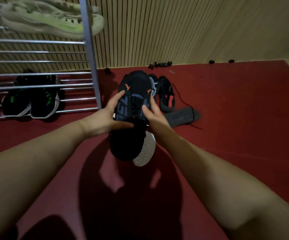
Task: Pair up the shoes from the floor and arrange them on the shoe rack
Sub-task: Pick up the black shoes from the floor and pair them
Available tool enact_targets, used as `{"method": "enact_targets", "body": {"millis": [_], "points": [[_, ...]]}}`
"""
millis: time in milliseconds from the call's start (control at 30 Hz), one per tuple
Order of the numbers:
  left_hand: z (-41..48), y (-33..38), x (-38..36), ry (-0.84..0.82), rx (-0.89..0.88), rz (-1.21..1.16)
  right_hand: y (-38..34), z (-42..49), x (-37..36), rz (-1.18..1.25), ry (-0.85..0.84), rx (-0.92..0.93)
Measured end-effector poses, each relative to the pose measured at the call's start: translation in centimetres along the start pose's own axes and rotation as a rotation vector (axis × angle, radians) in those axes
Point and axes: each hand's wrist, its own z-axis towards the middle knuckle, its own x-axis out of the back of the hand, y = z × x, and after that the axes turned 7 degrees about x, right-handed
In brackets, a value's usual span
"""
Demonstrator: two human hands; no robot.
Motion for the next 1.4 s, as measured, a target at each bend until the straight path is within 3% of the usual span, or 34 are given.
{"method": "enact_targets", "body": {"millis": [433,733,933,1100,1233,1400], "points": [[11.1,0.8,2.9,-0.117,0.037,-0.263,-1.1,8.7,2.7,-0.044,0.069,-0.073],[16.6,2.3,2.7,-0.197,-0.029,-0.267,-2.5,11.2,7.7,-0.361,0.295,-0.236],[21.1,-1.4,0.4,-0.139,0.026,-0.304,4.4,10.7,13.1,-1.229,-0.053,-0.562],[22.2,-3.5,-1.2,-0.078,0.015,-0.249,8.8,11.9,14.0,-1.557,-0.247,-0.448],[22.7,-3.6,-2.4,-0.022,0.04,-0.269,11.8,13.6,14.4,-1.578,-0.456,-0.477],[23.1,-3.6,-3.0,0.114,0.084,-0.315,14.3,15.8,13.2,-1.506,-0.412,-0.448]]}}
